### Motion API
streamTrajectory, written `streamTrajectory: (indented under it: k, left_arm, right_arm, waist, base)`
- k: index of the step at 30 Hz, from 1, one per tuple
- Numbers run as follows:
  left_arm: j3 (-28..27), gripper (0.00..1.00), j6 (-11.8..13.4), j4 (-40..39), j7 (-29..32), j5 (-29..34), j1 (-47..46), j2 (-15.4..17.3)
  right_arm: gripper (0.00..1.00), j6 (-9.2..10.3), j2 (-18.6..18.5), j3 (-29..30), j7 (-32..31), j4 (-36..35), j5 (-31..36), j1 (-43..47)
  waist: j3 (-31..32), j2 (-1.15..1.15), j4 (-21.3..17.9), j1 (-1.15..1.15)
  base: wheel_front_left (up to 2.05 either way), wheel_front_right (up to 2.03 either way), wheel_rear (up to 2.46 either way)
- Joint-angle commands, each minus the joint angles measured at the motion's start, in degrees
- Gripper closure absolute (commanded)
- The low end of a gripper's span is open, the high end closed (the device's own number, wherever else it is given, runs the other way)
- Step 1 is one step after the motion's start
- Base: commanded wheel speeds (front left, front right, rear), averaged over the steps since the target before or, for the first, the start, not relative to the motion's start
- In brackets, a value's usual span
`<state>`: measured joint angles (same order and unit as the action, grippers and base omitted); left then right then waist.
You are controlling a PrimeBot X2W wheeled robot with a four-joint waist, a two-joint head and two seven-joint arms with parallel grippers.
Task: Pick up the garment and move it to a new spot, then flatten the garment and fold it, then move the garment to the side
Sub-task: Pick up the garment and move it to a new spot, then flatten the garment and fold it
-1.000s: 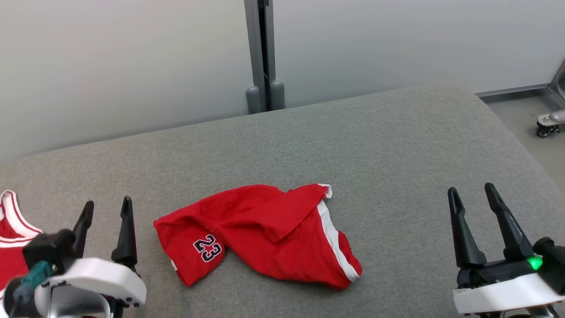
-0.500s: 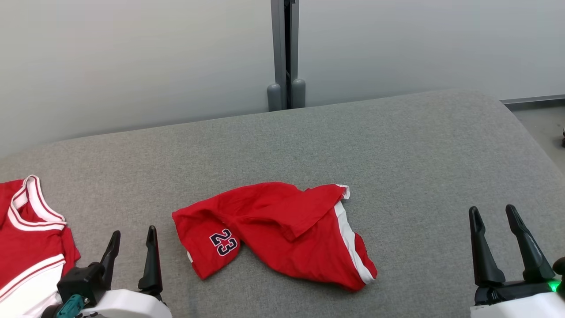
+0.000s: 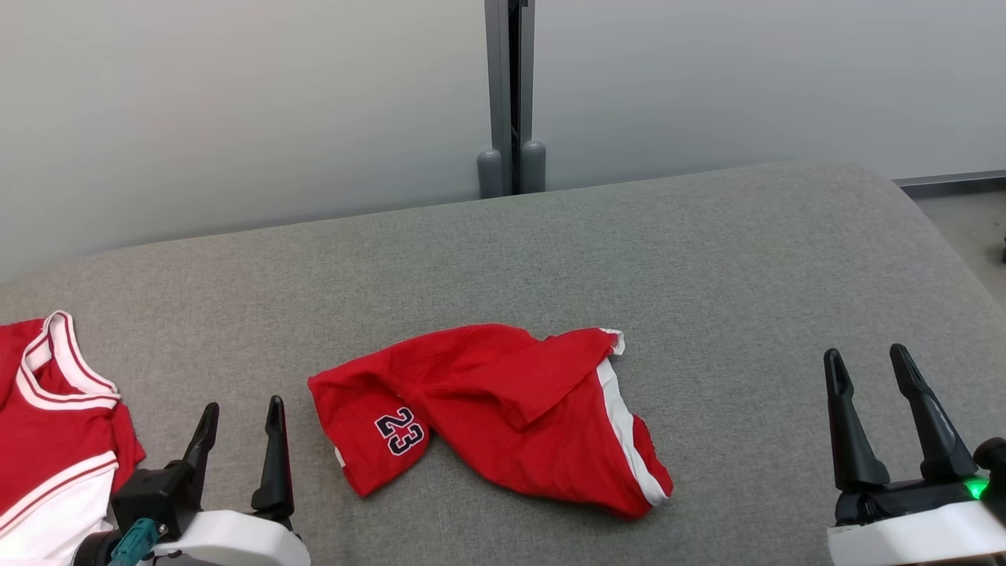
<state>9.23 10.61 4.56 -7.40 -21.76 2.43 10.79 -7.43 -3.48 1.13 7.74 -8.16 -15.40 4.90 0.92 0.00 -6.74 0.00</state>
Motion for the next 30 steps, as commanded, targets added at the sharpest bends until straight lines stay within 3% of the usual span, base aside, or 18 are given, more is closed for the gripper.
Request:
streamTrajectory:
  k: [1, 19, 24, 30]
  left_arm:
    - [0.04, 0.00, 0.14, 0.06, -0.33, 0.23, -0.60, 0.37]
    - [1.81, 0.00, 0.03, 0.15, 1.35, 0.07, -1.57, 0.71]
    - [4.48, 0.00, -1.40, -0.01, 4.54, 0.96, -4.61, 0.89]
    - [10.39, 0.00, -5.30, 2.84, 13.82, 2.45, -12.81, 1.05]
  right_arm:
    - [0.00, -0.11, -0.23, -0.04, -0.14, 0.18, 0.46, -0.61]
    - [0.00, -0.11, -0.69, -0.72, -0.18, 0.32, 0.36, -1.14]
    - [0.00, -0.11, -1.07, -0.62, -0.21, 0.42, 0.18, -1.69]
    - [0.00, -0.11, -1.90, 0.57, -0.09, 0.14, 0.30, -3.68]
  waist:
    - [0.00, 0.00, 0.08, 0.00]
    - [-0.31, 0.00, -0.17, 0.00]
    - [-0.68, 0.00, -0.77, 0.00]
    - [-1.67, 0.00, -3.03, 0.00]
  base:
    - [0.00, 0.00, 0.00]
    - [0.00, 0.00, 0.00]
    - [0.00, 0.00, 0.00]
    - [0.00, 0.00, 0.00]
